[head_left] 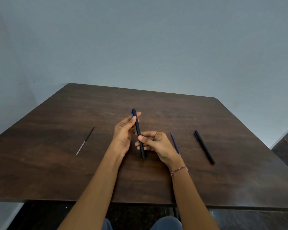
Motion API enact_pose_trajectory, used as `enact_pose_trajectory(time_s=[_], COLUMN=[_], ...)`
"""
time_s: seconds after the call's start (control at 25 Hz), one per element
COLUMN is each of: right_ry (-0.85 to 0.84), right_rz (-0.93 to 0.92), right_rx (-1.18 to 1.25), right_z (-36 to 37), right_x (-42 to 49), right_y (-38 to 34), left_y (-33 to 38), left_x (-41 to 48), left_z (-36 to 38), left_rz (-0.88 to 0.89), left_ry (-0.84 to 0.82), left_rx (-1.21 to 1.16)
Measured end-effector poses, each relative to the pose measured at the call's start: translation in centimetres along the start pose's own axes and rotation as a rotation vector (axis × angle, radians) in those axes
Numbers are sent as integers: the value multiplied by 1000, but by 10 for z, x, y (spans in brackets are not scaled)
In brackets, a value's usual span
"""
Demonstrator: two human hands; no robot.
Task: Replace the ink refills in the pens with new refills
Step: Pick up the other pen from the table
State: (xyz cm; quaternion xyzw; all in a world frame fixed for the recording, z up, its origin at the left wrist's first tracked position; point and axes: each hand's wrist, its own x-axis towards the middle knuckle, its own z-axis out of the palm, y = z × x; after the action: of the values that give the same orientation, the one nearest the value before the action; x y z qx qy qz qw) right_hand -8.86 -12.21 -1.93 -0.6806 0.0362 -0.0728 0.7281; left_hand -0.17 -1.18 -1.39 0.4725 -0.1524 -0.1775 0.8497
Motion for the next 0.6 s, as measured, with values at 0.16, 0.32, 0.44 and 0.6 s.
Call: enact_pose_trajectory(time_s=[0.16,0.32,0.44,0.6], right_ry=[6,-3,14,94], right_rz=[13,16,5,-46], right_rx=[-3,-72,-94,-58], right_z=[0,0,-1,1], right_x=[0,1,2,2], right_y=[0,2,3,3], left_y=[2,6,7,1], left_x=[1,0,5,5], left_z=[-2,-5,-13,-15], left_rz=[33,130,163,149], left_ry=[86,222,435,683], left_rx=[7,-36,-80,561])
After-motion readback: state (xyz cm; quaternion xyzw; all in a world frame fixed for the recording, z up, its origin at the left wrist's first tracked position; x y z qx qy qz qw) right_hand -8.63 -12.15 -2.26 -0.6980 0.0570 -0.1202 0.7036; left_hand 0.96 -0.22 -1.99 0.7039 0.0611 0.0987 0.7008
